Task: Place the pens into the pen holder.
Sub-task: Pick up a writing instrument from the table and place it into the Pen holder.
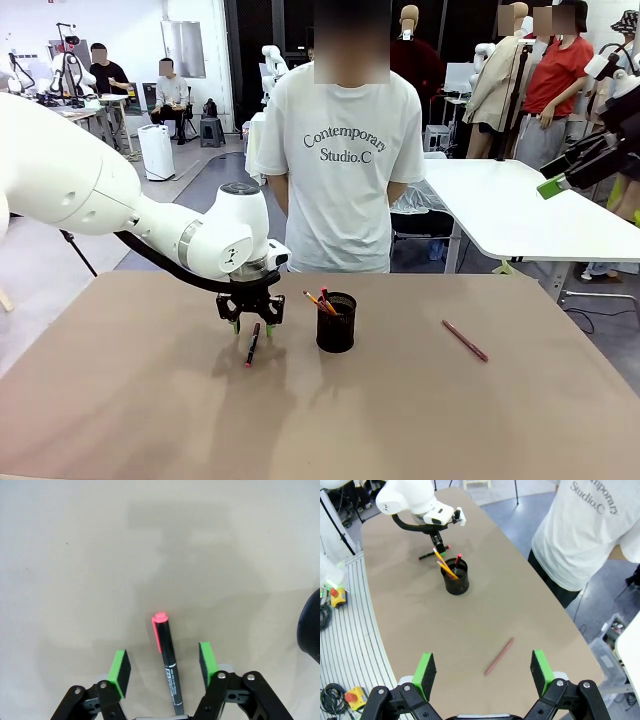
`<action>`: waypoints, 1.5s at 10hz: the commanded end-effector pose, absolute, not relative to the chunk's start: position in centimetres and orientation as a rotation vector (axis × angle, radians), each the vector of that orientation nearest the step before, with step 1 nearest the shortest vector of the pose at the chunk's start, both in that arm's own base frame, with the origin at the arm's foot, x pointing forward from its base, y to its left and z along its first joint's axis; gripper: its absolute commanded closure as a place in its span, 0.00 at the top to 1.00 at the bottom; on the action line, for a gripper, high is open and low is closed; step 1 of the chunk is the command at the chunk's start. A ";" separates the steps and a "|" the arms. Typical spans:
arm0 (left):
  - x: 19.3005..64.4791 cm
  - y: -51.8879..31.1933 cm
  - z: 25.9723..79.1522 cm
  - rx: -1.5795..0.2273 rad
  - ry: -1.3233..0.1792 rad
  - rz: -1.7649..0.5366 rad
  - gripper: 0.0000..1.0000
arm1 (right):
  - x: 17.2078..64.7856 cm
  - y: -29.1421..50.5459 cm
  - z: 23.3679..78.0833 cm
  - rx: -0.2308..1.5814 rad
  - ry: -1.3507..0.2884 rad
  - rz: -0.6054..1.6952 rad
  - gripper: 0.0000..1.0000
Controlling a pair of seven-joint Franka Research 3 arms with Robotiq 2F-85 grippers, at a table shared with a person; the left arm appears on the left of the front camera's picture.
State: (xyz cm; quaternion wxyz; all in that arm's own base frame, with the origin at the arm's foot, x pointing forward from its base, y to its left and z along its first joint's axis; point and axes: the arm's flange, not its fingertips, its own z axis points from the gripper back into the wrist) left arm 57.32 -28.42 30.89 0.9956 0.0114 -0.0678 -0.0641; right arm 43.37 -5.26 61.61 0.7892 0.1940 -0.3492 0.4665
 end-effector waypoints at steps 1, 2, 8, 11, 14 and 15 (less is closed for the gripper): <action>57.3 -28.6 30.6 0.051 -0.164 -0.108 0.23 | 43.3 -5.2 61.8 0.423 -0.763 1.003 1.00; 57.4 -28.6 30.6 0.052 -0.167 -0.111 0.03 | 43.3 -5.2 61.8 0.423 -0.763 1.003 1.00; 56.8 -28.1 31.3 0.055 -0.149 -0.127 0.00 | 43.3 -5.2 61.8 0.423 -0.763 1.003 1.00; 55.9 -27.5 33.3 -0.076 -0.128 -0.185 0.00 | 43.3 -5.2 61.8 0.423 -0.763 1.003 1.00; 55.1 -24.2 37.7 -0.345 -0.161 -0.316 0.00 | 43.3 -5.2 61.8 0.423 -0.763 1.003 1.00; 55.0 -23.0 38.9 -0.464 -0.168 -0.364 0.00 | 43.3 -5.2 61.8 0.423 -0.763 1.003 1.00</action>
